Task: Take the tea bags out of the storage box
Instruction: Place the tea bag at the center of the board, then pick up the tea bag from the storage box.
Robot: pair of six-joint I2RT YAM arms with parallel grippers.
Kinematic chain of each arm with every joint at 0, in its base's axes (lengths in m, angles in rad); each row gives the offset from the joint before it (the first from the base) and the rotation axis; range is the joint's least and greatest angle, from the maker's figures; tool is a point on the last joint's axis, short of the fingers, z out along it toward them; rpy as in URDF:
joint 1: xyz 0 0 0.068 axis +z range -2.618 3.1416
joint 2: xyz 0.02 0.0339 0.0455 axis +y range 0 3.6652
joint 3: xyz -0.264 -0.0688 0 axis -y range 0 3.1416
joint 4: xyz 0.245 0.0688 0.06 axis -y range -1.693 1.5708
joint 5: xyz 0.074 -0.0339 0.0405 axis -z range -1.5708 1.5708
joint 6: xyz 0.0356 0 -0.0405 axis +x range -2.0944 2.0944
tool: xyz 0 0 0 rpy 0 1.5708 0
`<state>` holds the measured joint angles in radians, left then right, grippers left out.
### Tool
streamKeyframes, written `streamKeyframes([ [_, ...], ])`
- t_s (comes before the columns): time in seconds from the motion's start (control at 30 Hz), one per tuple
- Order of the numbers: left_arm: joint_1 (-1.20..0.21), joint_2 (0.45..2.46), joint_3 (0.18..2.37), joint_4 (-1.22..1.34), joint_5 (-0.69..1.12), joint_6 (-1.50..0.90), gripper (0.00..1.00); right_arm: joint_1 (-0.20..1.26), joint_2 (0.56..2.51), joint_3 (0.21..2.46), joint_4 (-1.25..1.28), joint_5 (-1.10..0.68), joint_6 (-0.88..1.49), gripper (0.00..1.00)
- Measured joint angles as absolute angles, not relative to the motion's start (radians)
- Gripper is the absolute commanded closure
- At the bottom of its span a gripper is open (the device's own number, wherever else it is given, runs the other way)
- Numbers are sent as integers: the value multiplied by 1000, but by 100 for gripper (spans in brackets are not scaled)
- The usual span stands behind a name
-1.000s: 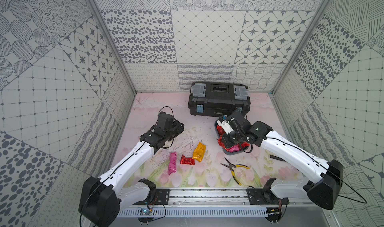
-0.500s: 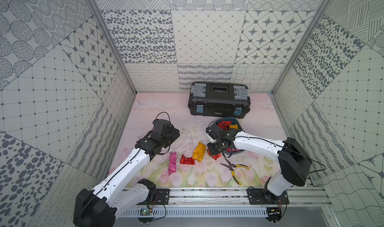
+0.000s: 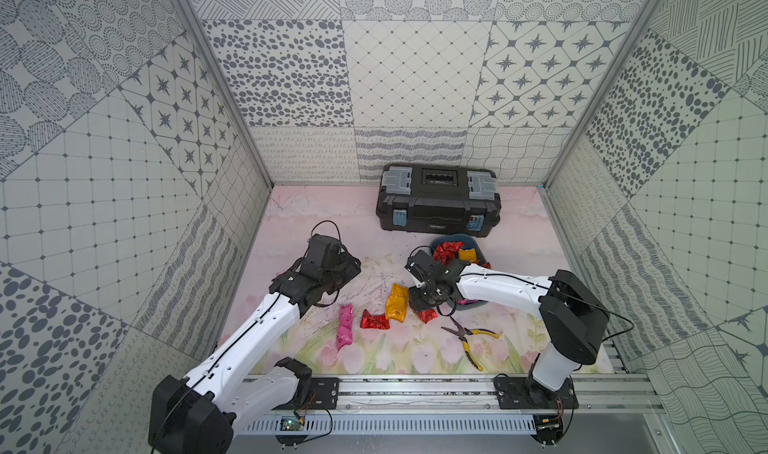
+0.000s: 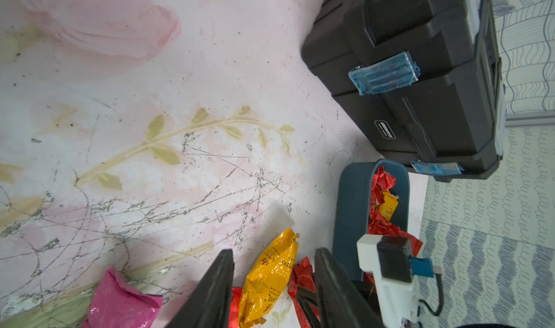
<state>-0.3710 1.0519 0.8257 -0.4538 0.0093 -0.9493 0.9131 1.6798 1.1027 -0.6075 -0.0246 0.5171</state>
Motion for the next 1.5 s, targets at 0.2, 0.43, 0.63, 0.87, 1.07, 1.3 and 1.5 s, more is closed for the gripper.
streamKeyframes([
  [0.2, -382, 1073, 836, -419, 101, -884, 49, 868, 1506, 1122, -674, 6, 519, 56],
  [0.43, -543, 1147, 902, -401, 118, -829, 47, 642, 1334, 1126, -767, 24, 545, 56],
  [0.63, -713, 1284, 1007, -377, 57, -818, 47, 476, 1269, 1097, -816, -22, 519, 55],
  [0.87, -836, 1466, 1125, -360, -11, -876, 47, 415, 1271, 1055, -845, -176, 442, 52],
  [1.07, -870, 1558, 1127, -315, -28, -1007, 47, 432, 1318, 1016, -850, -300, 381, 50],
  [1.3, -881, 1589, 1118, -274, -48, -1107, 47, 480, 1406, 1006, -853, -303, 347, 54],
  [1.5, -882, 1571, 1074, -241, -62, -1156, 47, 504, 1440, 1005, -841, -254, 339, 65],
])
